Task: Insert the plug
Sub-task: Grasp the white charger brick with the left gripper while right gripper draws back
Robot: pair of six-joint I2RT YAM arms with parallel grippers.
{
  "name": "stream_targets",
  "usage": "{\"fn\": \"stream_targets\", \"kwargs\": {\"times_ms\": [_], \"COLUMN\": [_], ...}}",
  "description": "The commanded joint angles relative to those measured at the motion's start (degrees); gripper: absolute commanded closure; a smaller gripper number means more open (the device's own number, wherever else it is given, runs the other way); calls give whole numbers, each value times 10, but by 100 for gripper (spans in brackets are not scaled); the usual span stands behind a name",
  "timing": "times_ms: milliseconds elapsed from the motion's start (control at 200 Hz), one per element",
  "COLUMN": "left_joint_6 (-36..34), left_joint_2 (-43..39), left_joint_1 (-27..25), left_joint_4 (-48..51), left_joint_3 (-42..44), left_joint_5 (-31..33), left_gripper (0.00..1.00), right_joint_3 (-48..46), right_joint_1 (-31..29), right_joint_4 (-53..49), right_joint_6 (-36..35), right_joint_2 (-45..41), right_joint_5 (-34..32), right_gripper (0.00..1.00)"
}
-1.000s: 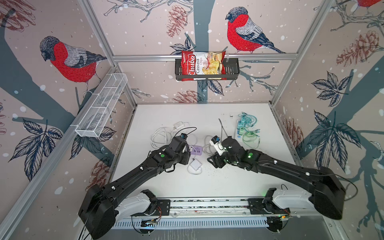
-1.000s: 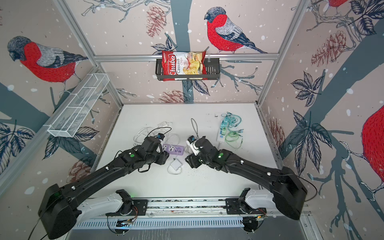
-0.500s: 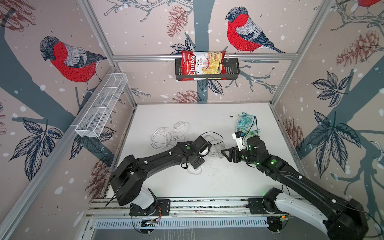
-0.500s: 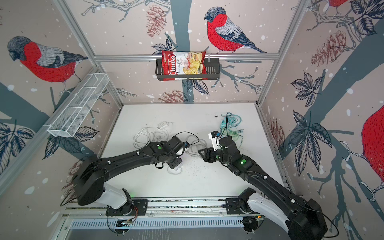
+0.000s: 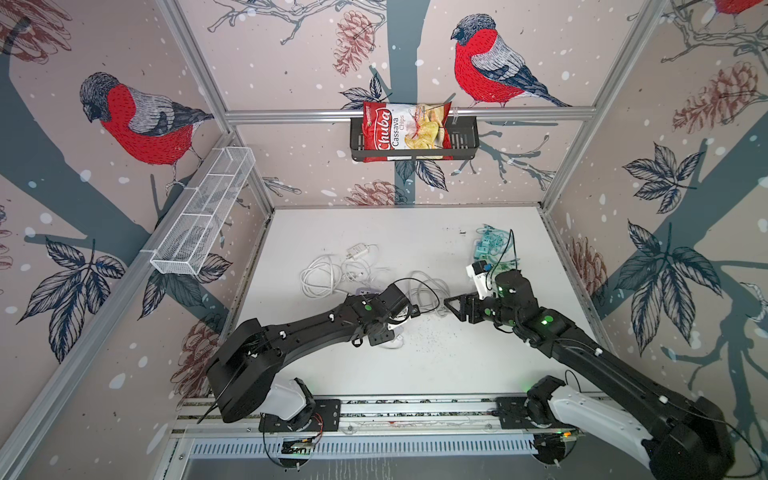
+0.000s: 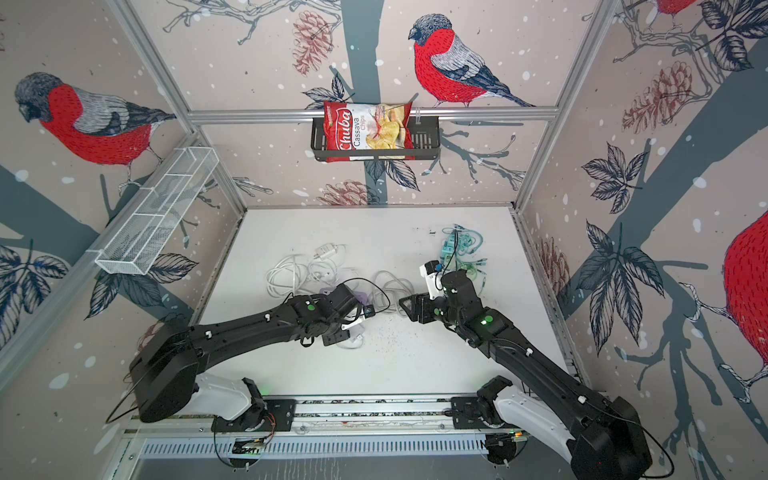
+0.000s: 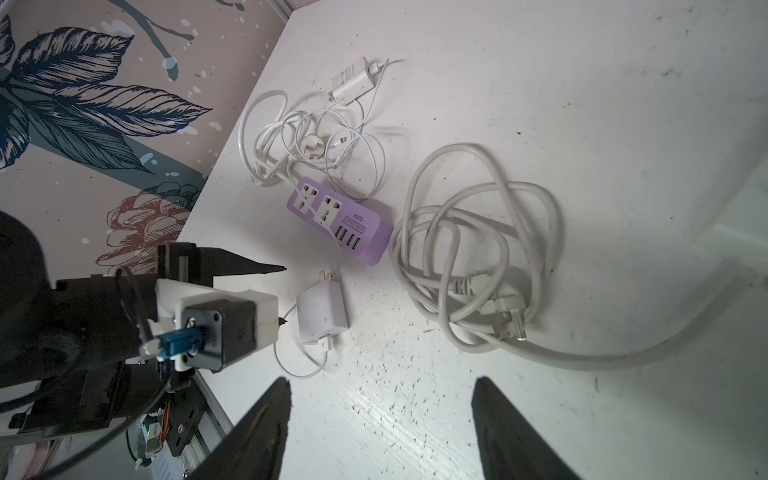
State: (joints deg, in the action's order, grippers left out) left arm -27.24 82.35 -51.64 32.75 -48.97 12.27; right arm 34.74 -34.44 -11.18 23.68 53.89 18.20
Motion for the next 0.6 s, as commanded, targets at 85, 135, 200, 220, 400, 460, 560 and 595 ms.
{"fn": "stream_targets", "kwargs": {"times_ms": [85, 135, 200, 220, 400, 460, 560, 595], "left_joint_6": [-91, -109, -129, -136, -157, -158, -158, -158], "left_joint_2": [-18, -28, -45, -48, -26, -16, -11, -9], "left_joint_1": [-12, -13, -12, -13, -14, -15, -19, -21], "left_joint_4": [-51, -69, -96, -102, -79, -67, -70, -70], "left_joint_3": [19, 26, 39, 42, 29, 23, 29, 32], "left_joint_5": [15, 19, 19, 14, 0, -9, -13, -15], "left_gripper": [46, 42, 37, 36, 36, 36, 37, 38], "right_joint_3": [3, 1, -1, -1, -2, -1, -2, -3], "right_joint_1": [1, 1, 0, 0, 0, 0, 0, 0], "right_joint_4": [4, 6, 9, 10, 11, 10, 10, 11], "right_joint_6": [-11, -11, -10, -9, -12, -13, -13, -13], "right_joint_2": [-2, -3, -4, -4, -12, -14, -17, -19], "right_joint_5": [12, 16, 18, 18, 15, 14, 14, 14], "right_gripper": [30, 30, 30, 30, 30, 30, 30, 30]}}
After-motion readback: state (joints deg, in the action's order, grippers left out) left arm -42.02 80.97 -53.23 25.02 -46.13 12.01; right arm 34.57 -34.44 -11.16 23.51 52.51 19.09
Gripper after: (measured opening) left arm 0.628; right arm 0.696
